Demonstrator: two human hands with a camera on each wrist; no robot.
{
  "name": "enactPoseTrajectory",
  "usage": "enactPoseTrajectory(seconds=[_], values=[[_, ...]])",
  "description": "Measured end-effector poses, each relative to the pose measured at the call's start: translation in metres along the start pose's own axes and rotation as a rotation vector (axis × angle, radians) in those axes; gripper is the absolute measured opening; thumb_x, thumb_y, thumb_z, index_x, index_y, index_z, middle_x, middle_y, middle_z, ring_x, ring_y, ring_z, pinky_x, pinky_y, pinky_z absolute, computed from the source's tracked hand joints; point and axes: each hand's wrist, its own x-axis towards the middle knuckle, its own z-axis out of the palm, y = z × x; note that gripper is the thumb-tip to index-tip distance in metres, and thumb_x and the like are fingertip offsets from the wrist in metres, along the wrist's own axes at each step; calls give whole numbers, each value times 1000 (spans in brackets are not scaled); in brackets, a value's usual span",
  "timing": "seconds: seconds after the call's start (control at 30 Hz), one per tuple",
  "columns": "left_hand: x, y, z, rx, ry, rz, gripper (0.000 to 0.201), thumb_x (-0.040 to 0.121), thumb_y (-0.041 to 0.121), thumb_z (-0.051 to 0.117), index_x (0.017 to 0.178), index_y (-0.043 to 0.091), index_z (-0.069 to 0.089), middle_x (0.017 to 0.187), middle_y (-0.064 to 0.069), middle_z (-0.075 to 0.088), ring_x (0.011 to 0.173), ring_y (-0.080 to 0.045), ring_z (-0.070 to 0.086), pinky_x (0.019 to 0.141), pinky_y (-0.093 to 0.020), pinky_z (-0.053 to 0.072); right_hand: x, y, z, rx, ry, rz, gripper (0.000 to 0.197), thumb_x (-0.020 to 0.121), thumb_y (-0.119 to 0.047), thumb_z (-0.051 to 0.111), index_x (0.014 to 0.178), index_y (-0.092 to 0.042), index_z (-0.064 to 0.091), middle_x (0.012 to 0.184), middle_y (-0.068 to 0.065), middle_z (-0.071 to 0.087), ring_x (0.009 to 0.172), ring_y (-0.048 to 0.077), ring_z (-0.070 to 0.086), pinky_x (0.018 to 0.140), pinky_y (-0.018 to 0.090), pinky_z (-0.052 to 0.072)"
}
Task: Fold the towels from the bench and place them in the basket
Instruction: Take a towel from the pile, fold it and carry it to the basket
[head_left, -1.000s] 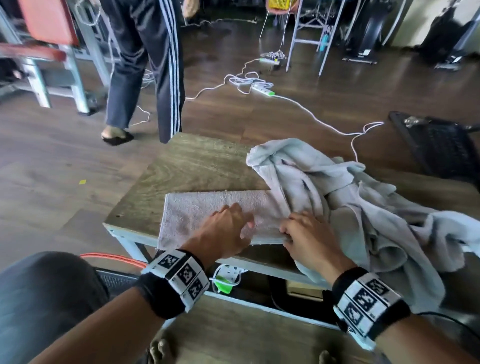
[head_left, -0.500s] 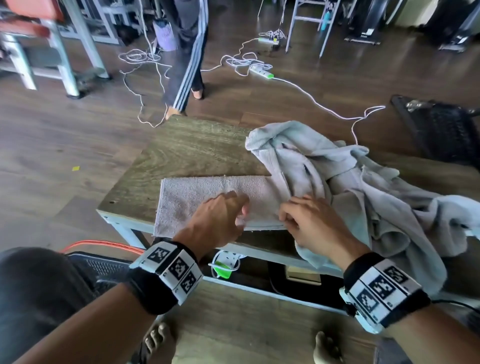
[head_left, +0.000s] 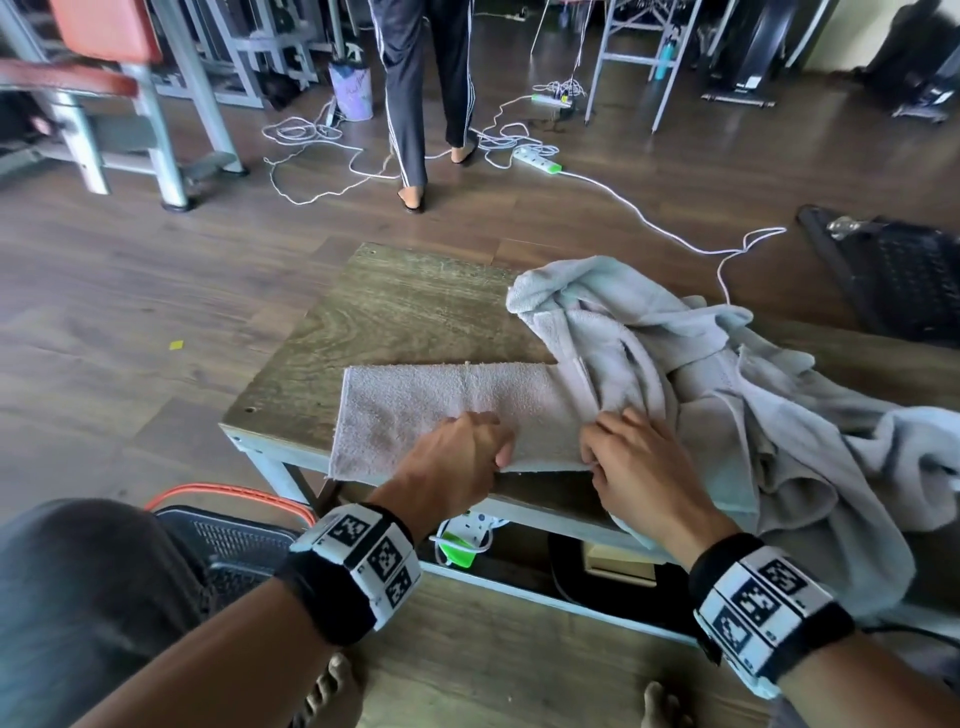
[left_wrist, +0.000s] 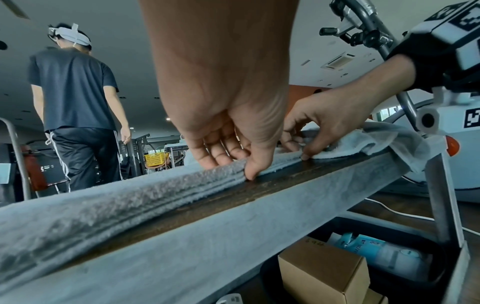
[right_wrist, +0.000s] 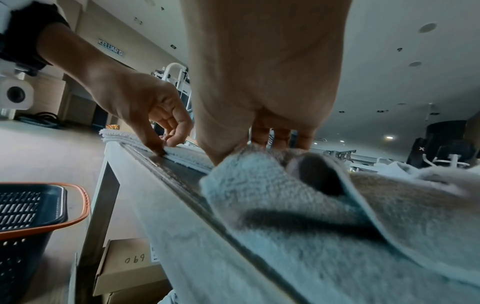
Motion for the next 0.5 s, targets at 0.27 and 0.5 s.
enactPoseTrajectory(seconds=[0.27, 0.5], values=[[-12, -19, -10, 110, -10, -88, 32, 85, 26, 69, 113, 24, 54, 111, 5, 50, 103, -11, 48, 91, -26, 40, 8, -30, 0, 90, -95, -146, 31, 86, -26, 60, 117, -24, 58, 110, -9, 49, 103, 15, 46, 93, 33, 47], [-27, -27, -4, 36, 56, -38, 17, 89, 19, 65, 103, 25, 58, 96, 12, 50, 89, -8, 50, 74, -18, 37, 22, -35, -1, 193, -158, -93, 19, 87, -10, 60, 94, -26, 52, 99, -8, 46, 94, 19, 49, 70, 40, 52]])
